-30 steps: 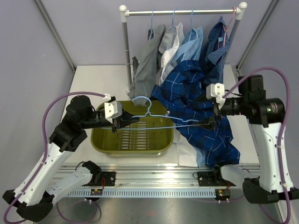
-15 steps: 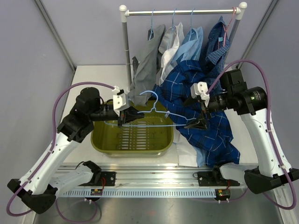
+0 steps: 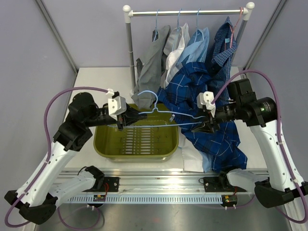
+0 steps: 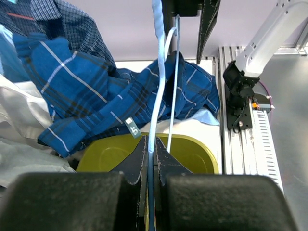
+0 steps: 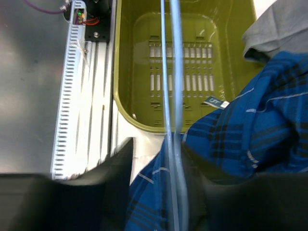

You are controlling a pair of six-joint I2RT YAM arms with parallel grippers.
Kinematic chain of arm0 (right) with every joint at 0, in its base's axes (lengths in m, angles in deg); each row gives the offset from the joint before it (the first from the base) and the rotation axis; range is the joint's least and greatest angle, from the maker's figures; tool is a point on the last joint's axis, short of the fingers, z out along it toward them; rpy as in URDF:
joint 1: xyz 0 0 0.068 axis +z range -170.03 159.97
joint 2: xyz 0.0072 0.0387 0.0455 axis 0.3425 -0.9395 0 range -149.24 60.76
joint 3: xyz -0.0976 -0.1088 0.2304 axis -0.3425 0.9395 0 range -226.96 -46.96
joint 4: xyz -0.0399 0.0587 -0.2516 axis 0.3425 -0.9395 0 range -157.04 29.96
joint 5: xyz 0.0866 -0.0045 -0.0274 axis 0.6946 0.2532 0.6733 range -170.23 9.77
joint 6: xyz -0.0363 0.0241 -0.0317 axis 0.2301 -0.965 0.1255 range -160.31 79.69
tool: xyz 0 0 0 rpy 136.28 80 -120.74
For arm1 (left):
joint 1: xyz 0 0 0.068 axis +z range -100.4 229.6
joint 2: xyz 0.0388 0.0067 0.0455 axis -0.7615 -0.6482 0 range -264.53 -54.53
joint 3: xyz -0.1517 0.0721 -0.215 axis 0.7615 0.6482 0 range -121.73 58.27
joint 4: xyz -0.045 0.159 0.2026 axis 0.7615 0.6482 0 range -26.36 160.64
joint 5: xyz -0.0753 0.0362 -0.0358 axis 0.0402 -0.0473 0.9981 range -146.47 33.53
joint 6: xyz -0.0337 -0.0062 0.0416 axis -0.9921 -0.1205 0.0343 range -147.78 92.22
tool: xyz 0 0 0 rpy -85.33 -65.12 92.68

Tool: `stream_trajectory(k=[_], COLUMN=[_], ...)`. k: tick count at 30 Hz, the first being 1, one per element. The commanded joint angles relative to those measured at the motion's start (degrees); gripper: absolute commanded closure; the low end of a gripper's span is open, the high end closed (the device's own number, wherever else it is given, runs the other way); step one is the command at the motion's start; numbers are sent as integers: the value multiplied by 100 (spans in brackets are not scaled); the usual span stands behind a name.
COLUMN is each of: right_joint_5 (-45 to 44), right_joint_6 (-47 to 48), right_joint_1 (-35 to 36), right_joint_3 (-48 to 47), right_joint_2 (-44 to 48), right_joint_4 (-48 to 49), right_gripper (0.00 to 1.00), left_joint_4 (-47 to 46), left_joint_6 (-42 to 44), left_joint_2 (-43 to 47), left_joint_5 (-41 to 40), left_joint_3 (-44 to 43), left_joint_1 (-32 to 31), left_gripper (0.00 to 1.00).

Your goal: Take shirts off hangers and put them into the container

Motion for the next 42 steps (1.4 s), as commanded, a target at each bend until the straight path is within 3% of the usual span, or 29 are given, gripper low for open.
stream_trajectory(k=[1, 5, 9, 10, 13, 15, 16, 20, 23, 28, 35, 42], right_joint_5=[20, 125, 344, 389, 424, 407, 363, -171, -523, -1375, -3982, -4058], right_joint_6=[-190, -278, -489, -646, -1172, -1394, -1647, -2316, -2738, -3703, -4444, -4576], right_joint_1=[42, -90, -379, -597, -1133, -1424, -1539, -2074, -2225, -2480, -2559, -2841], right_joint_3=[-167, -369, -501, -571, -764, -861, -931, -1099, -1283, -1713, -1925, -890], right_joint_2=[166, 263, 420, 465, 605, 746, 807, 1088, 1185, 1203, 1414, 1669], right_joint_4=[-912, -948, -878, -764, -431, -298, -132, 352, 599, 976, 1267, 1416], right_gripper=[74, 100, 100, 100, 100, 100, 100, 100, 100, 100, 100, 100], left_joint_4=[-590, -792, -1002, -1047, -1143, -1249, -1301, -1381, -1381, -1276, -1591, -1575], left_joint_6=[-146, -304, -410, -506, -673, -744, -762, -701, -630, -612, -700, -639], left_joint_2=[113, 139, 165, 209, 349, 499, 621, 1332, 1606, 1809, 2204, 2486], left_joint_5=[-119, -250, -539, -671, -1444, -2199, -2480, -4131, -4652, -4882, -5444, -5586], left_joint_3=[-48, 23, 6, 5, -47, 14, 66, 339, 725, 1524, 2420, 2739], left_joint_1=[8, 8, 8, 8, 8, 8, 16, 16, 16, 16, 16, 16], left_gripper=[100, 100, 100, 94, 35, 6, 1, 1, 1, 1, 1, 1])
